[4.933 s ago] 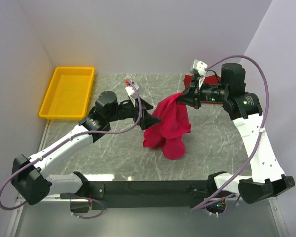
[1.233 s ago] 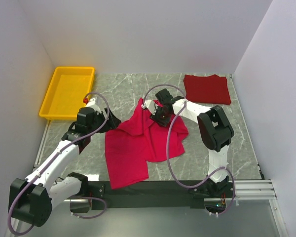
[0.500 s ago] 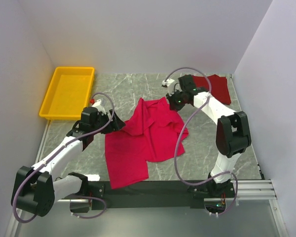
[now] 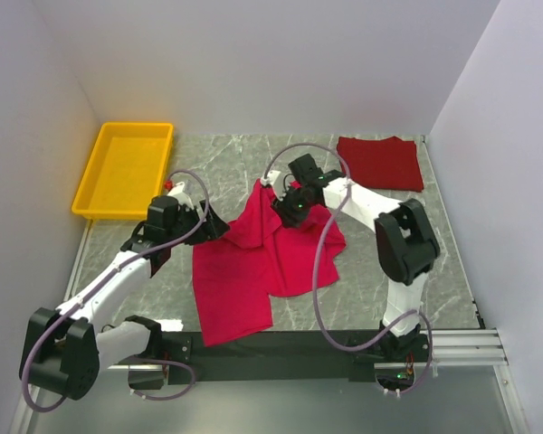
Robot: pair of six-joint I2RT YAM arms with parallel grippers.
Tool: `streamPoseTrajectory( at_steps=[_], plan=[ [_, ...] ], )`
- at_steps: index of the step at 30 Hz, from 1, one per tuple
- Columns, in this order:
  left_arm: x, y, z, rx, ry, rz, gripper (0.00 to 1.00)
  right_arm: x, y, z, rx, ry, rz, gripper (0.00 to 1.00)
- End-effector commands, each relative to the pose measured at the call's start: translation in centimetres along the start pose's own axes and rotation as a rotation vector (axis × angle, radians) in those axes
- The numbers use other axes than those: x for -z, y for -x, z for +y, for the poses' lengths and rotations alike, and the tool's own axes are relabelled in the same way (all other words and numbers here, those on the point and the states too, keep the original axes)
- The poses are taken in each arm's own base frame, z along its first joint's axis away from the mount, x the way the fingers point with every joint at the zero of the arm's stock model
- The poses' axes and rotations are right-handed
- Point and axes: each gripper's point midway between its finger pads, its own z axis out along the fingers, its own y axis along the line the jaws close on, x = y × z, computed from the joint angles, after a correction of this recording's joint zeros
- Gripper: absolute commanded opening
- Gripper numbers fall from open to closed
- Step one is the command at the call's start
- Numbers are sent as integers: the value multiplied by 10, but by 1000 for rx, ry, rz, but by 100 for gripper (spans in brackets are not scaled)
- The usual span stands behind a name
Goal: Fold and stack the t-shirts
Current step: Flatten the tshirt out
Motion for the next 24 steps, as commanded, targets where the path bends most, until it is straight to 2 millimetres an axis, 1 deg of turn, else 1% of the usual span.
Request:
streamPoseTrajectory(
  at_steps=[1, 2, 3, 5, 7, 14, 17, 18, 20, 21, 22, 24],
  plan=[
    [11, 14, -3, -11, 9, -78, 80, -17, -5, -27, -11, -77, 44, 47],
    [13, 13, -3, -6, 10, -79, 80, -25, -9, -24, -6, -74, 68, 47],
    [16, 15, -4, -8, 8, -93, 80, -29, -11, -23, -1, -78, 79, 47],
    [20, 12, -1, -1, 16, -99, 80, -37, -19, -21, 1, -93, 115, 47],
    [22, 11, 0, 6, 21, -106, 80, -39, -25, -25, -10, -120, 134, 47],
    [23, 6, 0, 21, 11, -104, 80, -45, -35, -20, -36, -148, 178, 46],
    [23, 6, 0, 15, 10, -102, 80, -46, -36, -22, -43, -163, 180, 38],
    [23, 7, -1, 13, 11, -101, 80, -45, -35, -21, -43, -161, 179, 32],
    [24, 8, -1, 5, 11, -101, 80, -38, -29, -23, -44, -174, 159, 27],
    [24, 9, -1, 4, 11, -101, 80, -35, -25, -23, -43, -176, 147, 21],
    [24, 9, -1, 2, 12, -100, 80, -27, -18, -24, -39, -185, 129, 19],
    [24, 8, -2, -1, 10, -98, 80, -17, -10, -27, -40, -194, 105, 14]
  ],
)
